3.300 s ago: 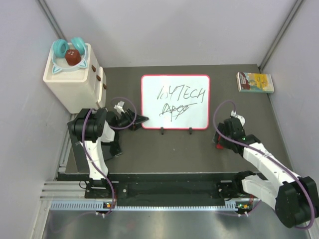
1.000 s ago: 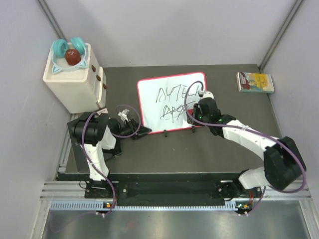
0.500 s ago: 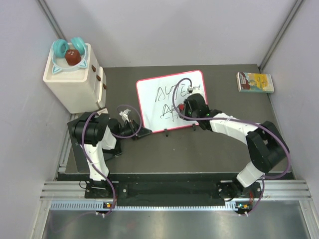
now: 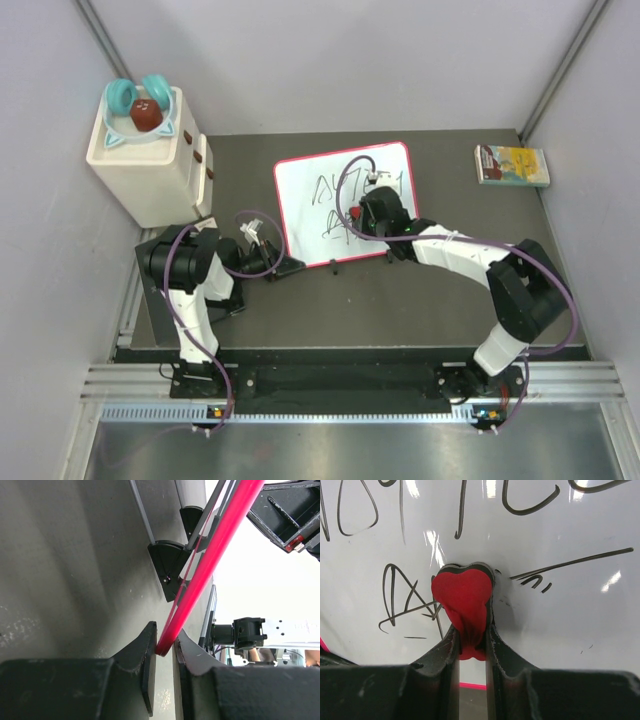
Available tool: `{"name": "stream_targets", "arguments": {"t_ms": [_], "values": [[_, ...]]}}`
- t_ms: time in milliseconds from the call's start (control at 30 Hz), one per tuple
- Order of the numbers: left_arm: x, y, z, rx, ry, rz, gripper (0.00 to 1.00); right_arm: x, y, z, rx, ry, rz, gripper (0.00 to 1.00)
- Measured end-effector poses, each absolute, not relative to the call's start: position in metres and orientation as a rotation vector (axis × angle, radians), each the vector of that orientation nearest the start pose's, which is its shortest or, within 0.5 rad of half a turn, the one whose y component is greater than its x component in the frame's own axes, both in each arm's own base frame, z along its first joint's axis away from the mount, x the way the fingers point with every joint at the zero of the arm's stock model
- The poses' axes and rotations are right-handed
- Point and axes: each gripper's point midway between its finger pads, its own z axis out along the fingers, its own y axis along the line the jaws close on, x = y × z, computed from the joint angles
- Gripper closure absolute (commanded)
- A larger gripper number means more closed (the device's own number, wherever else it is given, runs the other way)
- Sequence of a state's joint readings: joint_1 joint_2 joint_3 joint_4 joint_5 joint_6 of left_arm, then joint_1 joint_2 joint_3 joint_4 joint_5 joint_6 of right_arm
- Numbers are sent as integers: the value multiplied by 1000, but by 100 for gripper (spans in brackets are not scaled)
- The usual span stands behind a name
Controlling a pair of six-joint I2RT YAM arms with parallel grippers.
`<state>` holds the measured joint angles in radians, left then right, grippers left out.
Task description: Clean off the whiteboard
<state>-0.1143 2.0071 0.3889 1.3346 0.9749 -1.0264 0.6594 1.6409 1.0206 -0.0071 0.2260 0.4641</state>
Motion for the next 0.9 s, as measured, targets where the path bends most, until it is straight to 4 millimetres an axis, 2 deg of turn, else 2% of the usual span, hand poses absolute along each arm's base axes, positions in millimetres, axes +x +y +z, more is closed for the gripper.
{"name": "stream_targets", "arguments": {"t_ms": [300, 433, 567, 633, 733, 900], "values": [[293, -199, 44, -169, 2067, -1628, 100, 375, 275, 109, -110, 2218, 371, 100], [292, -199, 43, -166, 2069, -1630, 100, 372, 306, 112, -174, 2219, 382, 100], [291, -199, 43, -166, 2072, -1629, 100, 358, 343, 109, -266, 2235, 402, 100], [291, -199, 42, -165, 2073, -1628, 100, 352, 355, 105, -301, 2251, 394, 100], [291, -199, 42, -165, 2073, -1626, 100, 349, 360, 102, -309, 2272, 356, 100], [291, -199, 41, -165, 2074, -1620, 100, 349, 349, 98, -241, 2304, 329, 100]]}}
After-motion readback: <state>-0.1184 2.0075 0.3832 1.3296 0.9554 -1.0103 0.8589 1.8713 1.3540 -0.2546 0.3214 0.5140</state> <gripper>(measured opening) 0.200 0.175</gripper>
